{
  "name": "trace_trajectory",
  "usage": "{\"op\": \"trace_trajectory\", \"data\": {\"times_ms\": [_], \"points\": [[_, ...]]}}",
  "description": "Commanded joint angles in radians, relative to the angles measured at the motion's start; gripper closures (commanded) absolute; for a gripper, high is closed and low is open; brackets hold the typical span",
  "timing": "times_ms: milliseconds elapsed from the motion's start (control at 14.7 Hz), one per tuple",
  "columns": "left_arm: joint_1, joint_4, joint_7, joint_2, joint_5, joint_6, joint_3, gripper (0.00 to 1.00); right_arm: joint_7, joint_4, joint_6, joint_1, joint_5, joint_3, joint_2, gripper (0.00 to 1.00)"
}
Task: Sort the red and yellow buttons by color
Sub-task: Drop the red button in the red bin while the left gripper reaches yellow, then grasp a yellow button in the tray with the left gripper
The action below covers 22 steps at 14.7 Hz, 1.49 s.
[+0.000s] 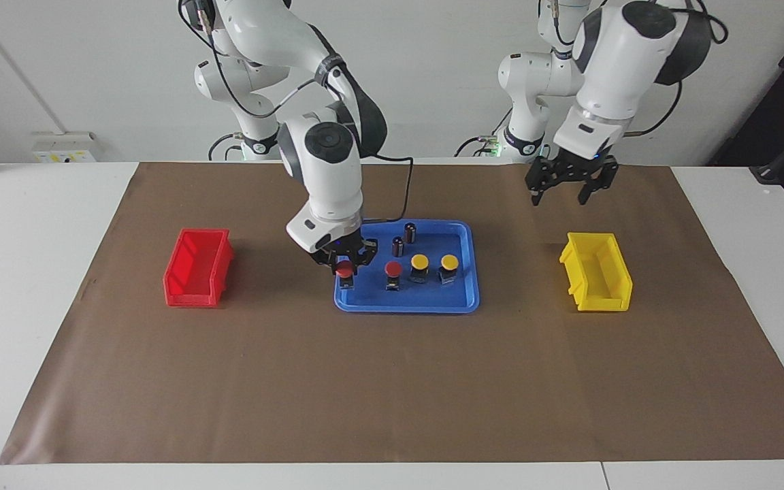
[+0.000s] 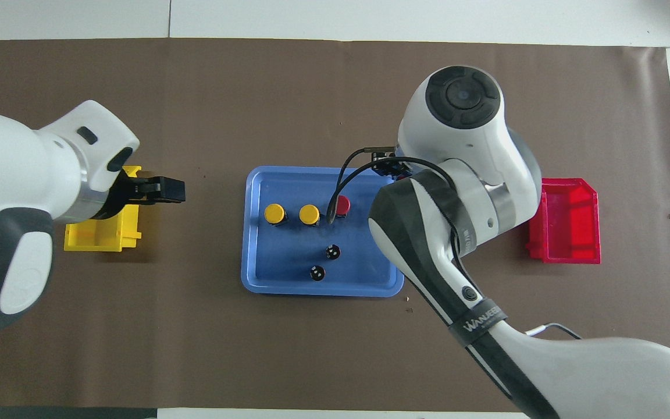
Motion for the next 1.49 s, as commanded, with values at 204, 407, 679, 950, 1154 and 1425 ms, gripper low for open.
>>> {"op": "trace_trajectory", "data": {"times_ms": [204, 407, 679, 950, 1154, 1425], "points": [[-0.148, -0.009, -0.181, 0.231, 0.009, 0.22, 0.018, 0.06, -0.557, -0.311, -0.059, -0.391, 0.019, 0.011, -0.291, 0.77], [-0.165, -0.009, -0.208, 0.283, 0.011, 0.279, 0.018, 0.09, -0.638, -0.504, 0.131, -0.466, 0.019, 0.009, -0.36, 0.77], [-0.193, -0.012, -0.237, 0.314, 0.018, 0.28, 0.018, 0.12, -0.653, -0.659, 0.297, -0.474, 0.019, 0.009, -0.409, 0.77], [-0.205, -0.026, -0.287, 0.313, 0.018, 0.285, 0.018, 0.85, -0.685, -0.75, 0.4, -0.48, 0.019, 0.008, -0.409, 0.77], [-0.203, -0.025, -0.318, 0.314, 0.017, 0.291, 0.018, 0.99, -0.724, -0.794, 0.448, -0.511, 0.019, 0.008, -0.414, 0.77], [-0.168, 0.089, -0.297, 0.29, 0.017, 0.097, 0.029, 0.99, -0.692, -0.831, 0.475, -0.505, 0.019, 0.008, -0.417, 0.75]]}}
